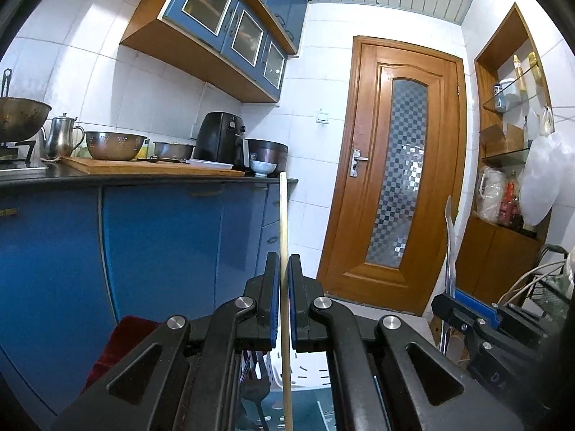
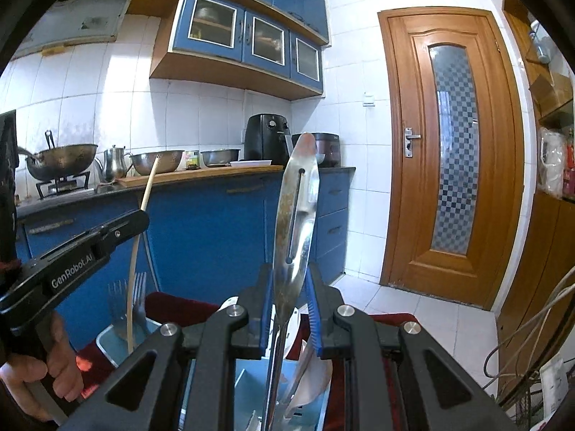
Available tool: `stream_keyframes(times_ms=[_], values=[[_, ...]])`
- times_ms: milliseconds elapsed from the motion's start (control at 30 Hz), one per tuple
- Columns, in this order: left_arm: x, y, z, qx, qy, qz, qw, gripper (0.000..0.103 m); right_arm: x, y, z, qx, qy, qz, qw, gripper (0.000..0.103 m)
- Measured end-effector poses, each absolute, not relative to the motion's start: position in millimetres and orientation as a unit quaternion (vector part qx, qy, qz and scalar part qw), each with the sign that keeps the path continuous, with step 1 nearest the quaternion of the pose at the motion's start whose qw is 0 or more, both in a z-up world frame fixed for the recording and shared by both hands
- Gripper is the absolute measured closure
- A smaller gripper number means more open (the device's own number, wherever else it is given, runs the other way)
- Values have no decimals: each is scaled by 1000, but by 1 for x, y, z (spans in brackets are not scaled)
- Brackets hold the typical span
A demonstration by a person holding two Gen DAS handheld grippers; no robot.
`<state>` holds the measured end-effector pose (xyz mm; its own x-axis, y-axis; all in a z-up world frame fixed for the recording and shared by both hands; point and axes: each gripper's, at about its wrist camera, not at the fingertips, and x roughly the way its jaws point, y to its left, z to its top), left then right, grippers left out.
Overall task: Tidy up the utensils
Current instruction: 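Carry both into the blue holder, left tool releases chopstick while right releases knife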
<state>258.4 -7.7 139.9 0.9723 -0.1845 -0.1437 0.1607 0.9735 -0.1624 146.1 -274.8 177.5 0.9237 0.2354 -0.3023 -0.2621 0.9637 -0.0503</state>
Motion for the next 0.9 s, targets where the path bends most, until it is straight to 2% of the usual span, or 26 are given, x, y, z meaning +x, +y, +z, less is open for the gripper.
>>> stream_keyframes(times_ms=[533,633,667,700,800,900], values=[[254,-19,107,-42,71,-73,994,100,144,-268,147,-61,175,145,972,83],[252,-19,107,-43,75,-79,993,100,143,-269,146,-56,181,150,970,79],[252,-19,107,-43,78,-80,993,100,142,-269,146,-54,180,151,971,74],[251,-19,108,-43,79,-80,993,99,140,-269,146,-53,178,152,971,70],[249,-17,111,-49,87,-86,991,80,135,-271,149,-49,174,152,972,66],[244,-15,113,-52,89,-88,991,79,132,-271,152,-45,172,152,972,65]])
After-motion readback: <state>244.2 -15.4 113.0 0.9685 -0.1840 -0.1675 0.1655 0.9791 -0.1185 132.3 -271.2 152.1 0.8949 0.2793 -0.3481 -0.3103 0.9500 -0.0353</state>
